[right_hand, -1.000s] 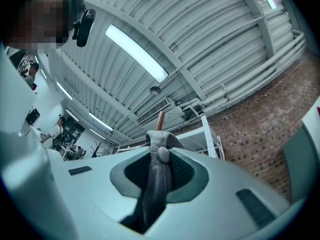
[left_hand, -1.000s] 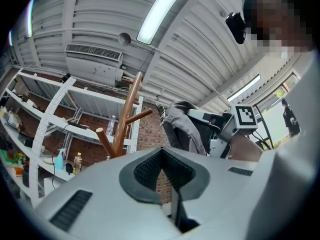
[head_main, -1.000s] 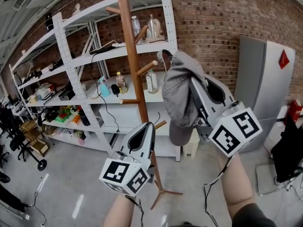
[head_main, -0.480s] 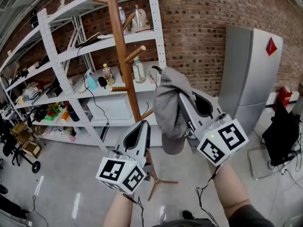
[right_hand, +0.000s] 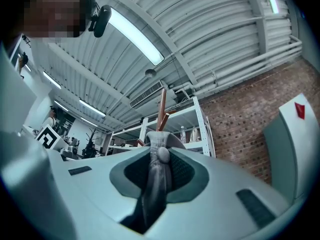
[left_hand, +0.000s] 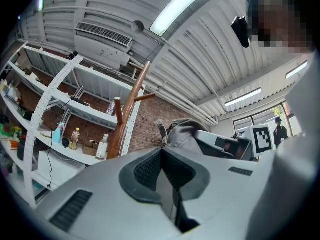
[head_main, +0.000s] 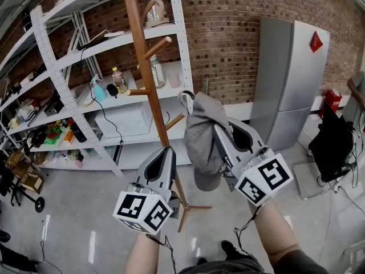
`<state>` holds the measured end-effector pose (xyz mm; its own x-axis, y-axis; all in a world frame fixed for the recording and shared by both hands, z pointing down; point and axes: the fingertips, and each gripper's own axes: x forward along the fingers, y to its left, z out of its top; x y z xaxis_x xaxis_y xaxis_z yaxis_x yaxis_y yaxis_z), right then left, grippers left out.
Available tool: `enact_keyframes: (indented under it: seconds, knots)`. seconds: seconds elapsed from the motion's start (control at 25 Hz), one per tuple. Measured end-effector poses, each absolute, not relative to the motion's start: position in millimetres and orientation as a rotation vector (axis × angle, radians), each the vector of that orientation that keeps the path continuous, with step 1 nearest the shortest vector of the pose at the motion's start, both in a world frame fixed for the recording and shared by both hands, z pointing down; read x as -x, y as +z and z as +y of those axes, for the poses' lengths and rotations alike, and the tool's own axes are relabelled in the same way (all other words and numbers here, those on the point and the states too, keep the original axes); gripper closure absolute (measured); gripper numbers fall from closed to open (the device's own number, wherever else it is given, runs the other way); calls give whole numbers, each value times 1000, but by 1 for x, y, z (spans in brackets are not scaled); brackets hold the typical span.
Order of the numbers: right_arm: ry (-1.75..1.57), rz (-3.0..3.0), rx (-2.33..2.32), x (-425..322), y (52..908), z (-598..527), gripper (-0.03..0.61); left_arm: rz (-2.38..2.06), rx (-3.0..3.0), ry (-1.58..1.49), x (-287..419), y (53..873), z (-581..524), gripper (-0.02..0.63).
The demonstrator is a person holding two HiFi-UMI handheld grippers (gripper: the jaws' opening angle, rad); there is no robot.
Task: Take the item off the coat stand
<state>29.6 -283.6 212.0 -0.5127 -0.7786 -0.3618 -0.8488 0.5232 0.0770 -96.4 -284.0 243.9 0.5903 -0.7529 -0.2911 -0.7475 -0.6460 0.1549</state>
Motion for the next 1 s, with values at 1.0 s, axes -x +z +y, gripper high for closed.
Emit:
enact_keyframes:
  seconds: [1.0]
  knots:
    - [111,2645,1412,-15,333,-246,517,-1253,-2660,-411,85,330,-247,606]
